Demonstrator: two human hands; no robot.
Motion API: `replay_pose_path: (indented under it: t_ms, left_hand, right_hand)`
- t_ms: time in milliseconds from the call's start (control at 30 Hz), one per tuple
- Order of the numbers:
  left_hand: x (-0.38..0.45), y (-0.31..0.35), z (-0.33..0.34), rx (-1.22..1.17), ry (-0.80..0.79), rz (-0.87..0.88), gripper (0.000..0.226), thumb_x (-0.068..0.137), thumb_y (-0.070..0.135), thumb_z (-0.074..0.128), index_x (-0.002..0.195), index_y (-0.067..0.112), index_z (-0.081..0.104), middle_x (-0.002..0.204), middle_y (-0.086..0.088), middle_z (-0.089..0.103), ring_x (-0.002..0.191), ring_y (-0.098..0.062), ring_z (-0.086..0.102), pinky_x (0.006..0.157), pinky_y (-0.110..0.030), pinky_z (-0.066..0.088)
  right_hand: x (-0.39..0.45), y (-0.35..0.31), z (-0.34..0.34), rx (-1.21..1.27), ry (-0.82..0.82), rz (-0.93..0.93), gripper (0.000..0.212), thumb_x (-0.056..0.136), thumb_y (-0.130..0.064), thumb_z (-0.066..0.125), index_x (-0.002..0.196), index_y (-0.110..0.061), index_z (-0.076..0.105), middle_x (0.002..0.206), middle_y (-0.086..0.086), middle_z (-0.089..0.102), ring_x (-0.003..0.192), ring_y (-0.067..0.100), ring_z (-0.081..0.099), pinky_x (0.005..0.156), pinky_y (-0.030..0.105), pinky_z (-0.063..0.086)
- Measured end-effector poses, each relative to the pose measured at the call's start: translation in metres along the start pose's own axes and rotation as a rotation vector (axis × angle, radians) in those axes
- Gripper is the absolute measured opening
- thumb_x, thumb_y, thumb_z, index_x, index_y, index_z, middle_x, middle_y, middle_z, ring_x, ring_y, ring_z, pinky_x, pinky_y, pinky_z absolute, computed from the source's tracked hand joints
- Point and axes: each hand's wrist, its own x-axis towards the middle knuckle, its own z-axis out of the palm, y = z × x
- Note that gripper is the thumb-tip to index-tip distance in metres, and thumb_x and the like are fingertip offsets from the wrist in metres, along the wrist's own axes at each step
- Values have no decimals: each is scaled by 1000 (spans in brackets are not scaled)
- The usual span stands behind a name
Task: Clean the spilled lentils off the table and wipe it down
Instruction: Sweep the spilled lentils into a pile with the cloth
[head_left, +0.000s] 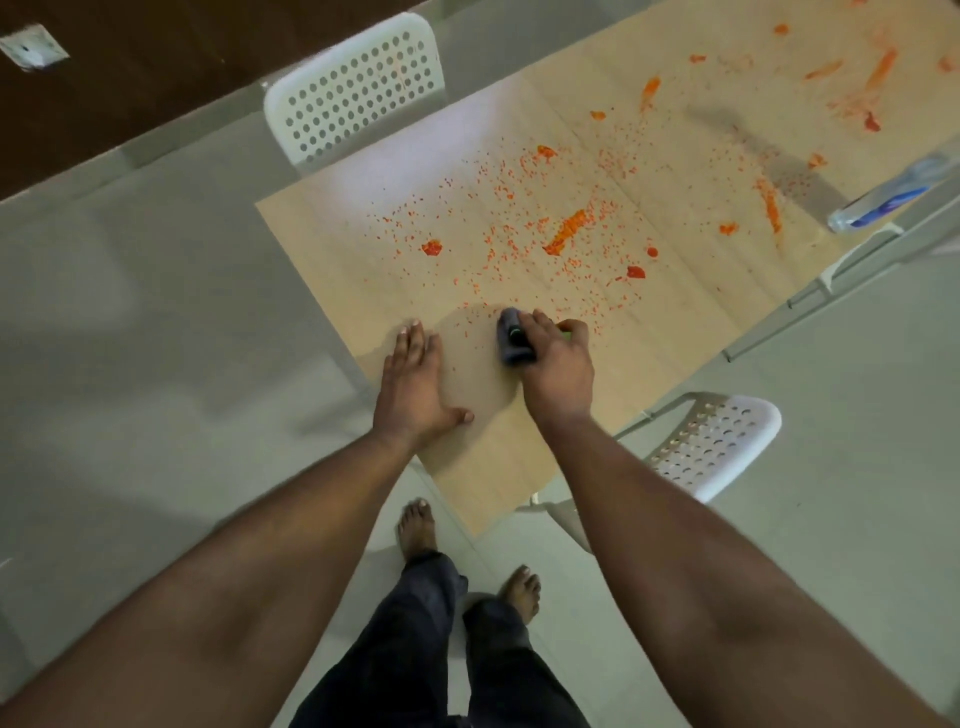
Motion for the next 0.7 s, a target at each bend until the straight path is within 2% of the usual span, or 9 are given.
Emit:
replay_pose_path:
  t_ms: [67,200,300,400,567,700]
  left_hand:
    - [1,3,-1,27,-14,59,134,78,69,78,168,13,-4,175,-9,-18,161,-26,-18,132,-47,4]
    - [3,18,0,38,-37,127,132,79,69,77,168,14,-5,174,-7,-24,160,-25,-23,132,-47,1]
    - [11,33,1,30,-18,162,121,85,64,74,169,13,3,175,-9,-18,161,-26,-20,132,-46,-1]
    - [17,40,2,3,35,217,110,89,60,71,168,12,11,176,-10,-10,162,-25,-15,131,-44,-3]
    - [28,49,11,39,1,202,116,88,65,70,168,12,5,176,-8,-13,161,-22,-18,132,-42,-3]
    - [35,57,12,33,14,174,122,84,71,71,168,13,5,176,-7,-12,161,-21,-19,132,-41,-5]
  right_hand:
    - [-7,0,-10,-8,67,-47,64,89,-16,64,152,-26,56,151,-7,59,130,31,43,91,41,55]
    - [-69,10,-6,-68,150,-160,65,85,-14,46,148,-22,61,149,0,62,120,36,51,83,40,55]
    - [-118,29,13,-142,98,-130,64,87,-17,44,148,-21,61,151,2,60,117,39,54,84,46,56]
    - [-131,44,22,-186,24,-66,62,91,-24,42,151,-24,58,155,-1,56,118,38,53,86,48,56]
    - [-65,56,12,-92,131,-42,60,86,-23,47,142,-21,67,144,2,66,113,38,55,86,41,58]
    - [18,64,-8,-101,102,-36,60,85,-17,61,144,-21,64,145,3,65,115,38,52,90,44,56]
